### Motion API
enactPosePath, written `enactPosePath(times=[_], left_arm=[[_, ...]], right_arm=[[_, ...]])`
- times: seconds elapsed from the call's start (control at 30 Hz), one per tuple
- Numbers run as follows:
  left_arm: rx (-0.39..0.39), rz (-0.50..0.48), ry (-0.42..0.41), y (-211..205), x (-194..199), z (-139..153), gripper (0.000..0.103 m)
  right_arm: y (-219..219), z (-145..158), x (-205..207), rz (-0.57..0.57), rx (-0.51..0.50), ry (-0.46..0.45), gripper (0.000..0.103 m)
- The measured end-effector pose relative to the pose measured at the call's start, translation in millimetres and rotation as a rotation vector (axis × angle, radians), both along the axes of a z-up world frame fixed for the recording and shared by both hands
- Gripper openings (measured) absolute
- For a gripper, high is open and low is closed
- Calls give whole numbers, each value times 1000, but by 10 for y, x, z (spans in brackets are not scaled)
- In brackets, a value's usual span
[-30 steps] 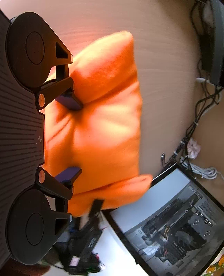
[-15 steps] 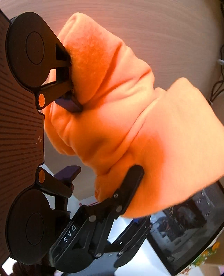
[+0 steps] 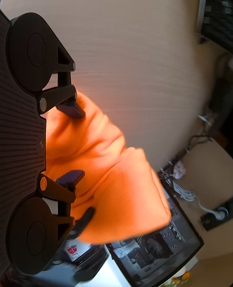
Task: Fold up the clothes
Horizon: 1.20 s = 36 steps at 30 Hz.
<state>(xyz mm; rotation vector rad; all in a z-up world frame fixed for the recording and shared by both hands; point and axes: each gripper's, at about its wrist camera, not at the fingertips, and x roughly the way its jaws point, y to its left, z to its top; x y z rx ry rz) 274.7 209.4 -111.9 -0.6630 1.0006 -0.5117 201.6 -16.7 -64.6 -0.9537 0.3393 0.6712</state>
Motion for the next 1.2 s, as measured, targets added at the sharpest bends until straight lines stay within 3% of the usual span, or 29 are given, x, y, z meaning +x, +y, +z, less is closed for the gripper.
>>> enactPosePath(times=[0.13, 0.2, 0.27, 0.37, 0.5, 0.57, 0.63, 0.7, 0.73, 0.87, 0.93, 0.97, 1.07, 1.17, 1.2], left_arm=[[-122, 103, 62, 341, 23, -72, 63], [-91, 142, 47, 558, -28, 39, 64], [-38, 172, -11, 740, -128, 266, 70], [-37, 196, -129, 907, -270, 650, 79], [-123, 132, -222, 655, -290, 920, 82], [-152, 74, -193, 421, -216, 809, 82], [-131, 52, -136, 209, -109, 588, 78], [-138, 65, -98, 113, -45, 408, 76], [-161, 76, -94, 113, -33, 359, 75], [-160, 86, -115, 118, -44, 367, 76], [-130, 80, -132, 86, -67, 361, 76], [-121, 81, -141, 71, -91, 354, 76], [-109, 92, -153, 79, -150, 335, 76], [-89, 109, -145, 113, -233, 299, 76], [-89, 104, -130, 108, -255, 276, 75]], right_arm=[[229, -384, -312, 127, -130, -57, 35], [279, -512, -388, 161, -175, -82, 37], [327, -564, -432, 196, -205, -92, 37], [408, -592, -455, 263, -245, -90, 39], [499, -619, -438, 339, -270, -71, 41], [514, -607, -489, 356, -273, -68, 41], [469, -550, -461, 354, -266, -55, 42], [355, -348, -354, 324, -201, 43, 47], [265, -204, -269, 292, -144, 106, 58], [-274, 488, 176, 116, 171, 321, 80], [-540, 705, 389, 12, 318, 393, 103], [-627, 743, 458, -21, 371, 411, 103], [-645, 544, 610, -86, 410, 466, 103], [-371, -82, 654, -138, 253, 485, 103], [-352, -153, 644, -141, 262, 499, 103]])
